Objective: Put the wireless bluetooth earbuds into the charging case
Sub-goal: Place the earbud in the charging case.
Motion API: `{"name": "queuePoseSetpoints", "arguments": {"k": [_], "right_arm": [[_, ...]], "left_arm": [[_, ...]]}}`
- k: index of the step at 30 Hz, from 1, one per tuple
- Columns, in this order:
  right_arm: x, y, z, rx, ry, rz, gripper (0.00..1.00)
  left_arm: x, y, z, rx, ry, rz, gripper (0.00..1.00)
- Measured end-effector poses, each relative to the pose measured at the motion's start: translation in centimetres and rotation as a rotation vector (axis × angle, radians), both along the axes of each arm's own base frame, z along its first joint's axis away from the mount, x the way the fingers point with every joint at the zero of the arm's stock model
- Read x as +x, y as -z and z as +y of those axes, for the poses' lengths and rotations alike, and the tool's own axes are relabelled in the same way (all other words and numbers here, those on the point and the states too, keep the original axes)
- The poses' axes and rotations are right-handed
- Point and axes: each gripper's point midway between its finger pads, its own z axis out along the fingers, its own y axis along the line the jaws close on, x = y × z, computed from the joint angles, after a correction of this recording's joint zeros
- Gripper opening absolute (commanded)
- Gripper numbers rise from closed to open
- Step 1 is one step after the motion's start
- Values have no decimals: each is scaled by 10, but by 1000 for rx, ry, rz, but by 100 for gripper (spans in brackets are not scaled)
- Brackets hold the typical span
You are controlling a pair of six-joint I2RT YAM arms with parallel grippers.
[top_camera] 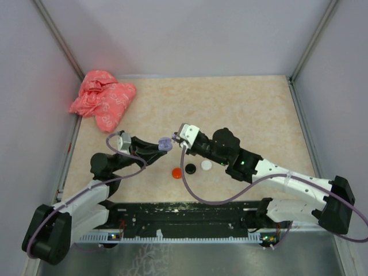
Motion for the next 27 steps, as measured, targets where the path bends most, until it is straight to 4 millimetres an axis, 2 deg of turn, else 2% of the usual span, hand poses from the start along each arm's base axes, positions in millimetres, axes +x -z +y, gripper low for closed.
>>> {"name": "queuePoseSetpoints", "arguments": {"k": [7,15,22,27], "right_arm": [[-19,-6,7,12,-101,-108,16],[-29,-21,14,32,-138,-191,16],[-39,-21,22,14,-166,-236,16],[-39,-21,23,2,-156,-259,16]], "left_arm": [[-6,-10,-4,-20,61,-4,0],[-11,-13,-5,-33,87,17,0],[-14,-21,-5,-51,96,25,0],[-15,-24,-4,-61,96,43,0]]}}
